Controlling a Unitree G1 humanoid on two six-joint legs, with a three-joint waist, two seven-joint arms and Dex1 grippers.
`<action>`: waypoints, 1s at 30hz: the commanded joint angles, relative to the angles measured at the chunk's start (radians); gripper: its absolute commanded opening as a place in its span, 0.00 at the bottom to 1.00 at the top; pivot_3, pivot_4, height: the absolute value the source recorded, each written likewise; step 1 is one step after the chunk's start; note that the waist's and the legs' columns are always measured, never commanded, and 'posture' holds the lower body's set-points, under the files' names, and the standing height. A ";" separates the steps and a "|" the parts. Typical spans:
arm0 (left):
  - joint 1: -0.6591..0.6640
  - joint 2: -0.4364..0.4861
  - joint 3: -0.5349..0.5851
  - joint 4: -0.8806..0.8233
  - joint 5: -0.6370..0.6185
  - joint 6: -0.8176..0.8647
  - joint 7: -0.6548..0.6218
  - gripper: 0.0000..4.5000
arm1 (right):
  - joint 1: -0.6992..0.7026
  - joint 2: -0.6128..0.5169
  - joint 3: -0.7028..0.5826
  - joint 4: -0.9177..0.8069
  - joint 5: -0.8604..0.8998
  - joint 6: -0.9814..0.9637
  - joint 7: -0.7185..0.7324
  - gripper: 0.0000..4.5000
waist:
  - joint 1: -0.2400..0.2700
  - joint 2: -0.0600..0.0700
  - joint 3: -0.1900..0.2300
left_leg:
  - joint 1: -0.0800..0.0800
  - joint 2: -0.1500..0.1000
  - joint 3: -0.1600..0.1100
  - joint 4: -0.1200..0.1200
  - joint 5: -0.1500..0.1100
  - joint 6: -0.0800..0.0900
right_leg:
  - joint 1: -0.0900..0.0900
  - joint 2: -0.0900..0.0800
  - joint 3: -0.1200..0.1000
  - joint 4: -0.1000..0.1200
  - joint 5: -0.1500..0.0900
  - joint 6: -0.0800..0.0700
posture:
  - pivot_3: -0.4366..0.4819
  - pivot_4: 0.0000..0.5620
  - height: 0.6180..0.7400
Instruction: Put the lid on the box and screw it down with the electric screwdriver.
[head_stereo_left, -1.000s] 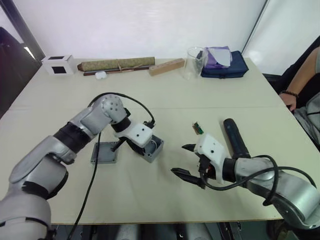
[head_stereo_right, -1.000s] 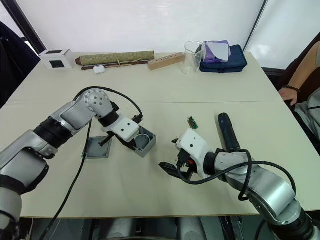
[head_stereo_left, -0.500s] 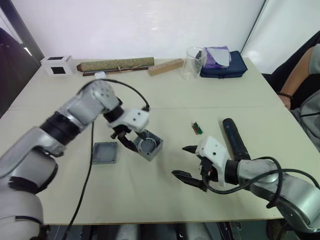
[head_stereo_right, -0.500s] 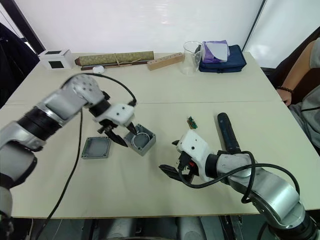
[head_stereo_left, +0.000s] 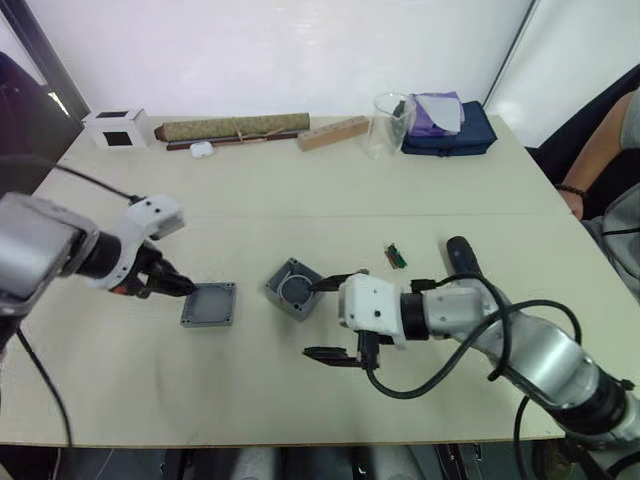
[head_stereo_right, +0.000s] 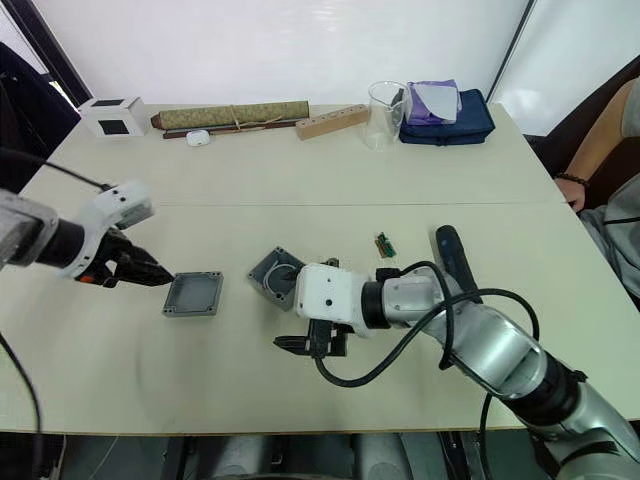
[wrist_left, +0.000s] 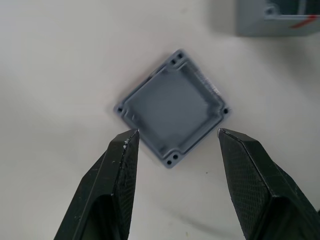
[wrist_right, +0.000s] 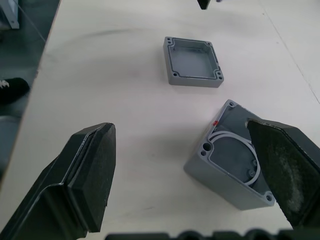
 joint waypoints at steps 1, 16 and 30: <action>0.054 -0.042 0.106 0.024 -0.082 0.012 0.155 0.56 | -0.013 0.032 0.012 0.007 -0.044 -0.049 0.014 1.00 | 0.001 0.000 0.000 | 0.000 0.000 0.000 0.000 0.000 0.000 | 0.000 0.000 0.000 0.000 0.000 0.000 | 0.48 0.27 1.00; 0.021 -0.205 0.071 0.266 -0.311 0.012 0.591 0.56 | 0.048 0.097 -0.009 -0.005 -0.110 0.000 -0.022 1.00 | 0.003 -0.001 0.000 | 0.000 -0.001 0.000 0.000 0.000 0.000 | 0.000 -0.001 0.001 0.000 0.001 -0.001 | 0.48 0.27 1.00; 0.028 -0.270 0.066 0.330 -0.404 0.012 0.757 0.03 | 0.078 0.077 -0.045 -0.027 -0.128 0.038 -0.030 1.00 | 0.005 0.000 -0.001 | 0.001 -0.002 0.000 0.000 0.000 -0.001 | 0.001 -0.002 0.001 0.000 0.001 -0.001 | 0.48 0.27 1.00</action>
